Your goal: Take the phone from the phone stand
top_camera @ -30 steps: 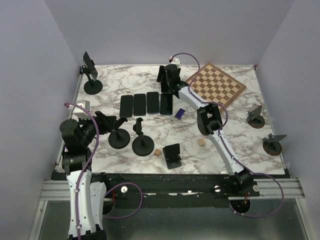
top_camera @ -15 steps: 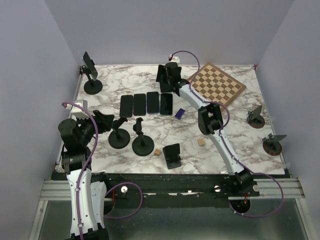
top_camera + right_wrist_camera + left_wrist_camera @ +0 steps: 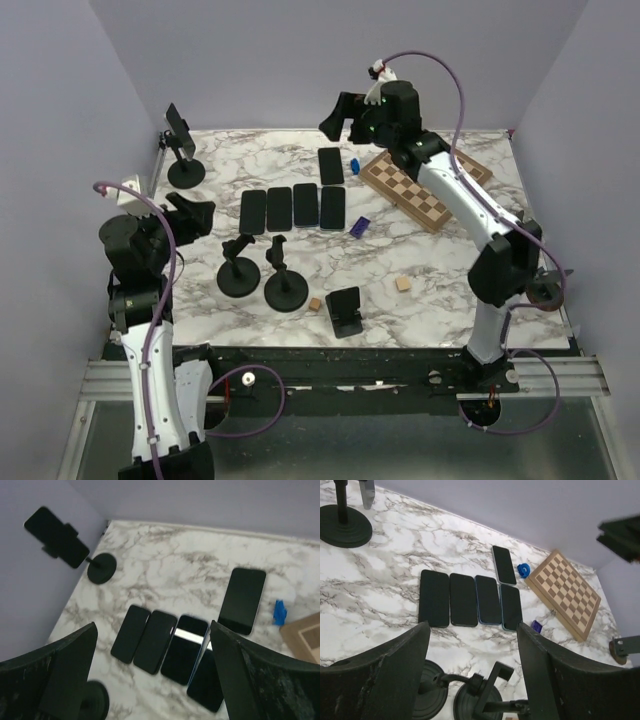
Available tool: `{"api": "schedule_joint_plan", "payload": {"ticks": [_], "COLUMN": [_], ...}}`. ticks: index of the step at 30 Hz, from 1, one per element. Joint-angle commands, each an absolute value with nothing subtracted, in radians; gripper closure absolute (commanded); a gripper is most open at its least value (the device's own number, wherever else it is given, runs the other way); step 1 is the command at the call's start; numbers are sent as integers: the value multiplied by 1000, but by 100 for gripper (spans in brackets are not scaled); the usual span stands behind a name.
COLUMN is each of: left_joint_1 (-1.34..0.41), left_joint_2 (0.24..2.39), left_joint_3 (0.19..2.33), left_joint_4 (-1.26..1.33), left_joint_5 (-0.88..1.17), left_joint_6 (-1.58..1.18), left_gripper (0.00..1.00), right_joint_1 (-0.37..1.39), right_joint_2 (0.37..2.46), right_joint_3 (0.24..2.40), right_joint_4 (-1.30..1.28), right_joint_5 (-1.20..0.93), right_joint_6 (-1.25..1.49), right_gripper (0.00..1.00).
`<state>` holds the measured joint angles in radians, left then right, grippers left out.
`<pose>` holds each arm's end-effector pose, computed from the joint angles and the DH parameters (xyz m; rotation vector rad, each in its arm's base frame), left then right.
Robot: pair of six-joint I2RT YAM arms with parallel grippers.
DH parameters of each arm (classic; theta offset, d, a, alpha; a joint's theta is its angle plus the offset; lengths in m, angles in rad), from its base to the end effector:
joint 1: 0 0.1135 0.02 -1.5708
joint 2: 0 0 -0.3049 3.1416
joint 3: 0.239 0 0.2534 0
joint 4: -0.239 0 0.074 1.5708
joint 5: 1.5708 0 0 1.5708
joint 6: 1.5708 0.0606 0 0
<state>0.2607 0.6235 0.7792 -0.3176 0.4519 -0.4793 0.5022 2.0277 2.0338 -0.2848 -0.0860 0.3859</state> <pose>0.1355 0.0088 0.3682 -0.3078 1.7205 -0.5510 0.4616 0.2595 0.4116 -0.1725 1.8989 0.6913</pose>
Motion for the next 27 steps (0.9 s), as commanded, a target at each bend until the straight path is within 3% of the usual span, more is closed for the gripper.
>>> {"api": "schedule_joint_plan", "payload": {"ticks": [1, 9, 14, 19, 27], "left_joint_1": [267, 285, 300, 302, 305], "left_joint_2": [791, 1124, 1347, 1606, 1853], "left_joint_3": [956, 1168, 1274, 1470, 1631], "left_joint_4": [-332, -169, -26, -13, 78], "left_joint_5": [347, 291, 247, 216, 195], "left_joint_6": [-589, -599, -508, -412, -377], "left_gripper": [22, 20, 30, 38, 43], "right_joint_1": [508, 509, 509, 509, 509], "right_joint_2": [1805, 1510, 1374, 1311, 1335], "right_joint_3": [1658, 1358, 1259, 1195, 1173], "right_joint_4": [-177, -148, -154, -155, -179], "right_joint_5": [-276, -329, -352, -373, -399], "right_joint_6": [464, 475, 467, 463, 456], "right_gripper": [0, 0, 0, 0, 0]}}
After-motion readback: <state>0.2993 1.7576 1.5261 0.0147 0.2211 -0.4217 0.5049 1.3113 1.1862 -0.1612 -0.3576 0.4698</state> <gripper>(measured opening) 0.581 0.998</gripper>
